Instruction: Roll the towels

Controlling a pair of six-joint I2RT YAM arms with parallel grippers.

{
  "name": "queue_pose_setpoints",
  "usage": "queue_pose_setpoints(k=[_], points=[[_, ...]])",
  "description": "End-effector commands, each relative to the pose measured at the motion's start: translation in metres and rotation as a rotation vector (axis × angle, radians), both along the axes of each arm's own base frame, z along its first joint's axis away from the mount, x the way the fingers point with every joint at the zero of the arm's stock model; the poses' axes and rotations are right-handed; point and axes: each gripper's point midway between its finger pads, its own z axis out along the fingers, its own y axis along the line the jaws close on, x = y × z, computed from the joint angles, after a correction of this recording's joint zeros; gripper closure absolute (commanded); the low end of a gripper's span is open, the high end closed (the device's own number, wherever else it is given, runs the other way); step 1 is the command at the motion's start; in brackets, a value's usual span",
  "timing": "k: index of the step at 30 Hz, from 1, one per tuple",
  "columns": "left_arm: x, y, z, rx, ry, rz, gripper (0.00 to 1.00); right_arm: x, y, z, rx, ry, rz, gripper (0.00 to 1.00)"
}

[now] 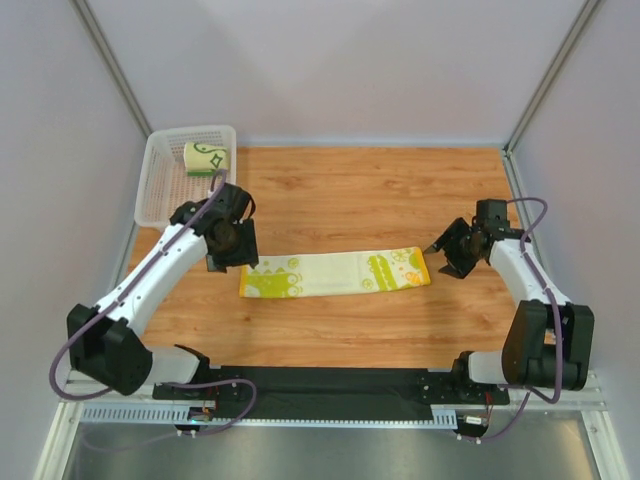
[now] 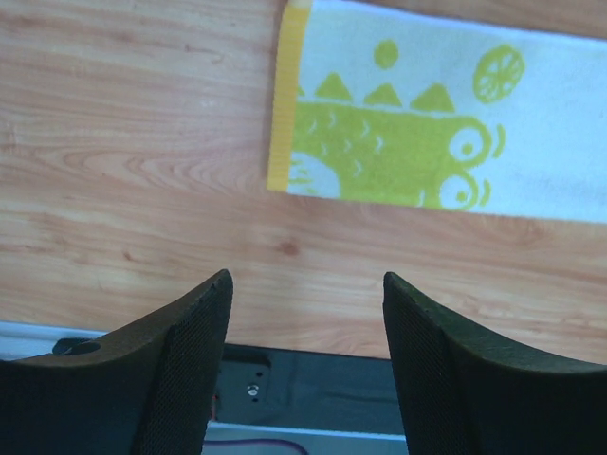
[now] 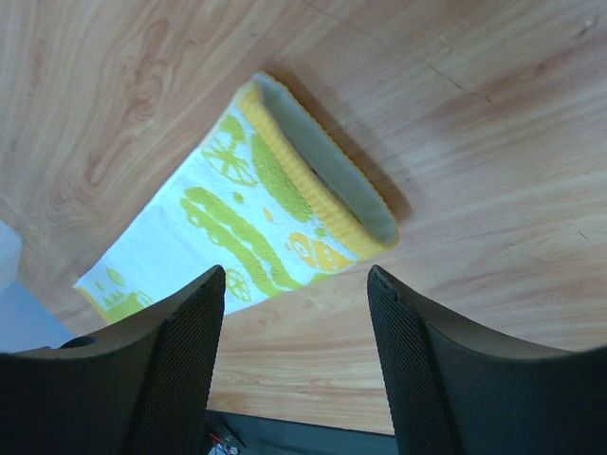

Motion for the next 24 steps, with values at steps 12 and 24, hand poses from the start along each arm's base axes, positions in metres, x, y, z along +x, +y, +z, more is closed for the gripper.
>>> queue_pose_setpoints(k=[12, 24], points=[[-0.063, 0.035, 0.013, 0.010, -0.199, -0.042, 0.29, -0.018, 0.005, -0.052, 0.017, 0.052, 0.045, 0.46], [-0.057, 0.034, 0.009, 0.004, -0.249, -0.044, 0.28, -0.030, 0.004, -0.085, 0.015, 0.118, 0.051, 0.51]])
